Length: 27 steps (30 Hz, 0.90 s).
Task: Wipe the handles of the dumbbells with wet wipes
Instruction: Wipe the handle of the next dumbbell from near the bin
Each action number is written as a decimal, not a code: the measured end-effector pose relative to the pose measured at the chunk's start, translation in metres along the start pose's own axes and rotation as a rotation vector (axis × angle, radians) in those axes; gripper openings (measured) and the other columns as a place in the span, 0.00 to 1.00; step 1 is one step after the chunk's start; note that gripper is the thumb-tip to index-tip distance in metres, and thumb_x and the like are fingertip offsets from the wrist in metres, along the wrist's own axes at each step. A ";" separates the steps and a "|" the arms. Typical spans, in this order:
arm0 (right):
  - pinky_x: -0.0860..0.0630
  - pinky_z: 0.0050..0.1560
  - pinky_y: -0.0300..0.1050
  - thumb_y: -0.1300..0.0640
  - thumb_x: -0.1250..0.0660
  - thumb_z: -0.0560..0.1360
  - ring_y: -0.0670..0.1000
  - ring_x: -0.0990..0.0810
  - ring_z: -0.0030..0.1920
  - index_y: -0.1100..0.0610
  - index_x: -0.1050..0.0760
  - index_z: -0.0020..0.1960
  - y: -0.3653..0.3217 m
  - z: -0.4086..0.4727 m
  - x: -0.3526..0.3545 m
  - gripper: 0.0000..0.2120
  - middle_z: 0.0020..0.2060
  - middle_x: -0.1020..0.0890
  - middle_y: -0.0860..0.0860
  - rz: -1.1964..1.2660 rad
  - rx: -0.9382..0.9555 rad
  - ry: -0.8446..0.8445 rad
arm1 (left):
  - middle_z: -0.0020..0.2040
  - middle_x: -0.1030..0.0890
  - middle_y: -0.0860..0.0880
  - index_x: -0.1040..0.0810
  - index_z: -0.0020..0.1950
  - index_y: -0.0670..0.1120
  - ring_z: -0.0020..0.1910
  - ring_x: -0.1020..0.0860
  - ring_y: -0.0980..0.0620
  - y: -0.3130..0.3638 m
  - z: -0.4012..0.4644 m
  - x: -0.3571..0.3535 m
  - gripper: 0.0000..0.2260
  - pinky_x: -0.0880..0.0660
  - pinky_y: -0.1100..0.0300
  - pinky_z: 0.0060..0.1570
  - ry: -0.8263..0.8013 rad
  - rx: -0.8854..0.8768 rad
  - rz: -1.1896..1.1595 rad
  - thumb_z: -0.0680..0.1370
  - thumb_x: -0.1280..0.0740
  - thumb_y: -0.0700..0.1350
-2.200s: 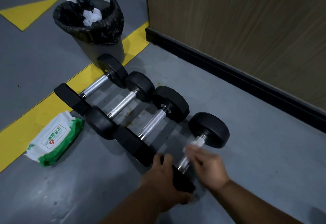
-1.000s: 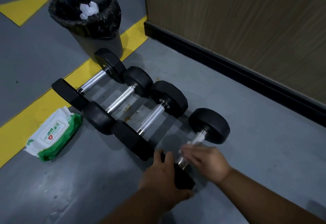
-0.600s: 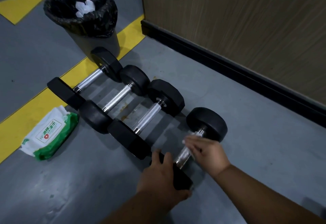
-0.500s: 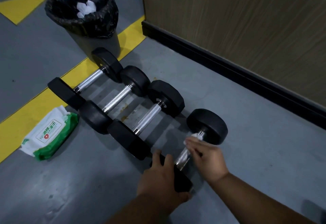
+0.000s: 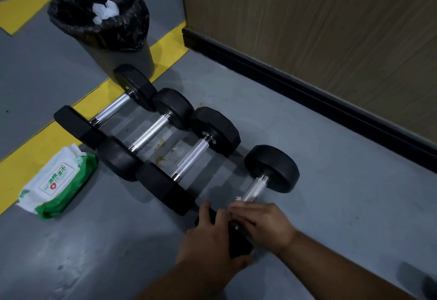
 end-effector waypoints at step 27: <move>0.28 0.66 0.34 0.56 0.28 0.78 0.37 0.20 0.60 0.52 0.15 0.57 0.020 -0.019 0.026 0.09 0.58 0.17 0.42 0.008 -0.346 0.286 | 0.61 0.35 0.53 0.40 0.68 0.57 0.60 0.25 0.51 0.001 0.015 0.005 0.52 0.25 0.55 0.61 -0.191 0.040 -0.258 0.50 0.19 0.65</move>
Point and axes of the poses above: each hand's wrist, its own z-axis towards the middle knuckle, its own x-axis out of the back of the hand, y = z × x, the point moved 2 cm from there along z, towards the middle knuckle
